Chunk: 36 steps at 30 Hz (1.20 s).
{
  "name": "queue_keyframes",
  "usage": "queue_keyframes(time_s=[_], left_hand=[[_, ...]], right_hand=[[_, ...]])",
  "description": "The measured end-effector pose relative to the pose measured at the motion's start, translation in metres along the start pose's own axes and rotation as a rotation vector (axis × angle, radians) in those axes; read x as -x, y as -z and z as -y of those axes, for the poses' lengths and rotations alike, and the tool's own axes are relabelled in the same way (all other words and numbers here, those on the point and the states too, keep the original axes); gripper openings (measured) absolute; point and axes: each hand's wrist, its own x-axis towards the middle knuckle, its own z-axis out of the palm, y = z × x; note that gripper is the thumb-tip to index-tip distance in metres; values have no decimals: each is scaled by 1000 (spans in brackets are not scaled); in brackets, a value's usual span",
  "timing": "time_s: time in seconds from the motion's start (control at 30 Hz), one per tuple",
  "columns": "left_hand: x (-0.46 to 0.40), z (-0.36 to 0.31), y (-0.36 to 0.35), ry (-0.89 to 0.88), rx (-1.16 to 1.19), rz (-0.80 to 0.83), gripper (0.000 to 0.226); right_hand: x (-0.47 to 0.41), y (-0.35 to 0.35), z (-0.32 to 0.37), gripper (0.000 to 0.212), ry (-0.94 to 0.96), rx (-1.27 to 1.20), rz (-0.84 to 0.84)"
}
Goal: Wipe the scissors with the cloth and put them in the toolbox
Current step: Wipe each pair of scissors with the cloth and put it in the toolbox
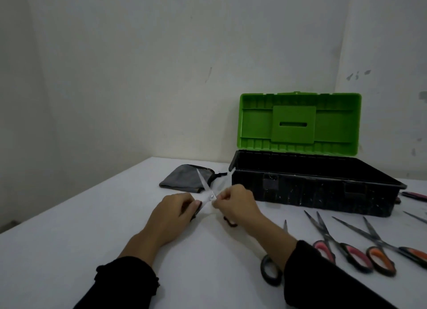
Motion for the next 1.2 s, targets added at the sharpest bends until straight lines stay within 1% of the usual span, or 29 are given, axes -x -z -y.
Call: queue_keyframes(time_s=[0.07,0.13,0.2,0.27,0.33,0.37,0.47,0.53,0.63,0.73,0.77,0.83,0.87,0.93,0.97,1.0,1.03,1.1,1.2], left_hand=[[2,-9,1,5,150,-42,26],[-1,-21,0,60,301,-143,18],[-4,-30,0,117,421,-232,12],[-7,-37,0,150,518,-276,7],[-9,-44,-1,172,650,-325,4],[-10,-48,0,173,706,-347,7],[-12,-59,-2,174,797,-343,11],[-14,-60,-5,180,815,-333,12],[-16,-59,-8,175,813,-308,15],[-22,-55,-8,179,773,-227,7],[-26,-52,-8,188,760,-190,8],[-35,-40,-8,212,705,-148,19],[-41,-31,-9,209,618,-158,19],[-53,-6,-12,148,257,-161,16],[-59,6,-16,105,73,-121,22],[-65,15,-19,74,-62,-54,28],[-70,23,-23,60,-155,11,29],[-79,30,-30,62,-253,57,21],[-86,33,-32,49,-305,15,12]], right_hand=[[2,11,5,13,-59,-295,44],[3,22,8,11,-124,-589,65],[2,31,9,9,-168,-824,68],[1,38,8,6,-200,-1055,68],[0,39,9,8,-216,-1260,39],[0,36,10,8,-223,-1352,6],[0,26,17,14,-249,-1569,-106],[1,22,20,15,-280,-1586,-146],[3,19,20,15,-317,-1497,-125],[-1,23,17,23,-339,-1418,-116],[-3,25,15,20,-354,-1385,-109],[-8,28,9,9,-387,-1316,-119],[-12,28,5,7,-395,-1275,-149],[-21,29,-6,9,-392,-1164,-221],[-24,30,-10,11,-388,-1112,-244],[-26,30,-14,12,-384,-1075,-256],[-28,31,-17,12,-375,-1053,-260],[-30,31,-21,13,-346,-1015,-267],[-32,32,-24,10,-314,-920,-280]])
